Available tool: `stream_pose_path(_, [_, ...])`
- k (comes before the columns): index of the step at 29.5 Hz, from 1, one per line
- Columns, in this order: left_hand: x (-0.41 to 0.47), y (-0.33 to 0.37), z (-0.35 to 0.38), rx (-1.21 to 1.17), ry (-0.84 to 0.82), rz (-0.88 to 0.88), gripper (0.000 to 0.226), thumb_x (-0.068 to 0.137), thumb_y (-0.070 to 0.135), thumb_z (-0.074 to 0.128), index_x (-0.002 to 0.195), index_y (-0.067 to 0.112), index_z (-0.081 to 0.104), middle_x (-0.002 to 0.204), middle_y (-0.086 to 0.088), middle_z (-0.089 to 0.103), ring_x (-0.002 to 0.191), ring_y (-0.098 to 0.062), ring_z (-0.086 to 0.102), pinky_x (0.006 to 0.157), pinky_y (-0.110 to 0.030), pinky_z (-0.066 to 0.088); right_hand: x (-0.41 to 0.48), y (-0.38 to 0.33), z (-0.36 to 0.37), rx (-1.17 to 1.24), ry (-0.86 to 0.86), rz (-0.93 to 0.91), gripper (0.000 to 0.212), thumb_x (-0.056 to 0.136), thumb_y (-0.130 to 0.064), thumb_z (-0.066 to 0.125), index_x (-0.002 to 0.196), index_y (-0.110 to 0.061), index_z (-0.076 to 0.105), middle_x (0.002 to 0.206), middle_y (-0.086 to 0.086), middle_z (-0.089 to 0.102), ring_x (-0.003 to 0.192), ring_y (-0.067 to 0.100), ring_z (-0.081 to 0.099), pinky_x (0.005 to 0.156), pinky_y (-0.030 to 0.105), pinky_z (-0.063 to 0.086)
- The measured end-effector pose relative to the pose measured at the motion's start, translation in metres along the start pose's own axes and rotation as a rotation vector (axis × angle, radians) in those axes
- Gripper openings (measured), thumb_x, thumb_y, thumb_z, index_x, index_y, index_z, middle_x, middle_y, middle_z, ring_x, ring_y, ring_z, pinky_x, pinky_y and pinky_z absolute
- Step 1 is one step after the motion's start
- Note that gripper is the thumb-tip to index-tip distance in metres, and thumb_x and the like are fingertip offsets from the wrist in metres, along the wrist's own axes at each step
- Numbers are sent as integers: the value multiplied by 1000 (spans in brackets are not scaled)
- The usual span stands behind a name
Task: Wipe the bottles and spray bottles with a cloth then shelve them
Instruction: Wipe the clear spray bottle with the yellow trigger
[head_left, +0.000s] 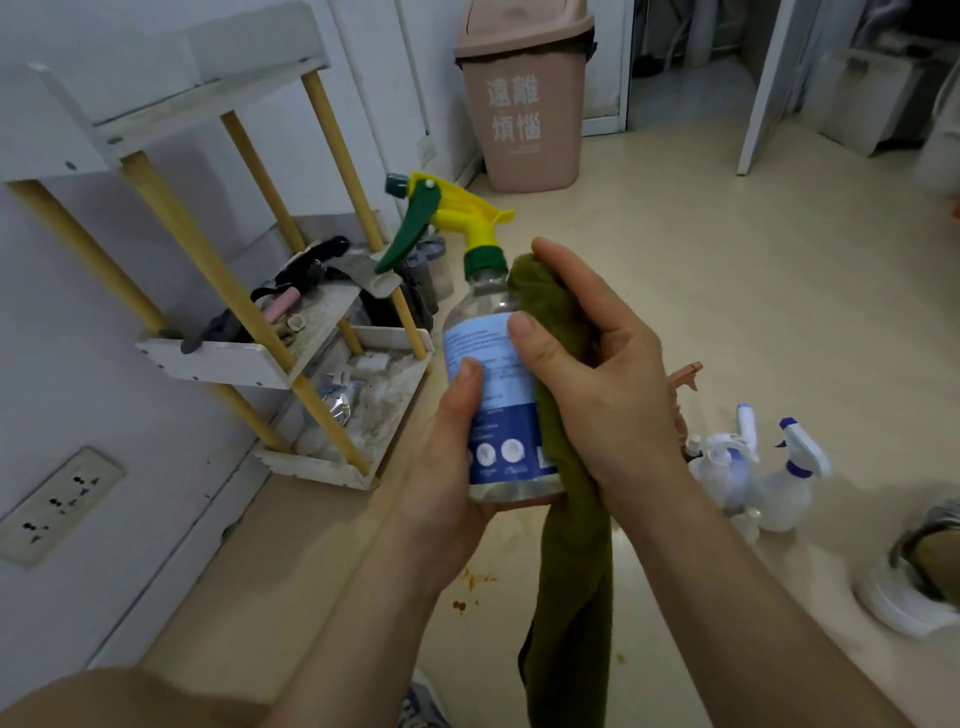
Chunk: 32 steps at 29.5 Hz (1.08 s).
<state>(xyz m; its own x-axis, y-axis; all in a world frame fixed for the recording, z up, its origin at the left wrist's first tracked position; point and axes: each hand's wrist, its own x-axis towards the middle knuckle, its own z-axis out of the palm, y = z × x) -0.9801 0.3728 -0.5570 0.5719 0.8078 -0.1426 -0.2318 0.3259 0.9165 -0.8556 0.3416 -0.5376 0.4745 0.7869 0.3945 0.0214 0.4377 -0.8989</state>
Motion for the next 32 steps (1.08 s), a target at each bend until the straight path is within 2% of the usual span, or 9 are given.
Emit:
stream_pose_path(3, [-1,3,1,177,-37,59,66,73,64,56,123,21,61,114,-8,72,101,-24,71,83,-38,59,4,7,0,-14,-16,195,56,77,-59,62,131,-47,53,139,-5,49,124,13,54,104,41,47])
stream_pose_path(6, [-1,8,2,437,-24,93,59,79,74,50,119,32,60,107,1,74,99,-16,71,84,-33,58,-4,6,-9,225,-29,493,53,83,-61,56,120,-24,64,116,4,71,102,17,70,90,34,56])
stream_pose_path(8, [5,4,1,616,35,172,50,82,80,42,115,45,58,109,7,69,100,-7,67,88,-33,56,-13,10,-8,255,95,477,48,86,-57,49,108,-19,67,100,4,75,93,19,72,82,32,59])
stream_pose_path(11, [12,-3,6,828,248,379,37,92,67,36,119,47,52,101,24,60,98,6,59,82,-22,50,-19,16,0,83,284,354,51,84,-56,56,119,-21,62,103,-4,71,96,13,69,82,30,59])
stream_pose_path(17, [14,-3,31,397,165,203,66,81,73,46,124,23,56,111,0,69,96,-10,69,80,-28,59,-24,14,10,-81,230,169,41,102,-37,44,142,-28,48,130,-20,57,117,-8,53,97,13,45])
stream_pose_path(20, [19,-2,25,408,218,162,75,76,77,44,112,15,64,103,-15,71,94,-30,70,82,-47,58,-9,9,5,-193,179,141,30,104,-38,36,115,-27,62,108,-17,66,102,-2,61,87,16,50])
stream_pose_path(25, [15,-8,22,521,154,118,75,70,82,46,109,21,65,98,-10,72,87,-25,72,82,-51,59,12,-3,-13,-127,124,519,47,103,-49,28,83,-29,65,84,-6,69,77,5,63,62,17,46])
stream_pose_path(29, [26,-9,22,434,304,179,74,70,82,47,104,20,68,98,-8,72,91,-26,70,82,-45,58,-14,10,9,-236,156,181,36,106,-36,32,127,-26,59,120,-18,60,109,-5,55,94,16,40])
stream_pose_path(32, [30,-7,14,349,331,229,38,98,54,46,96,24,69,87,8,75,88,-8,69,76,-21,54,-54,18,37,-561,89,-96,51,103,-39,27,150,-23,34,149,-14,38,143,1,26,116,23,20])
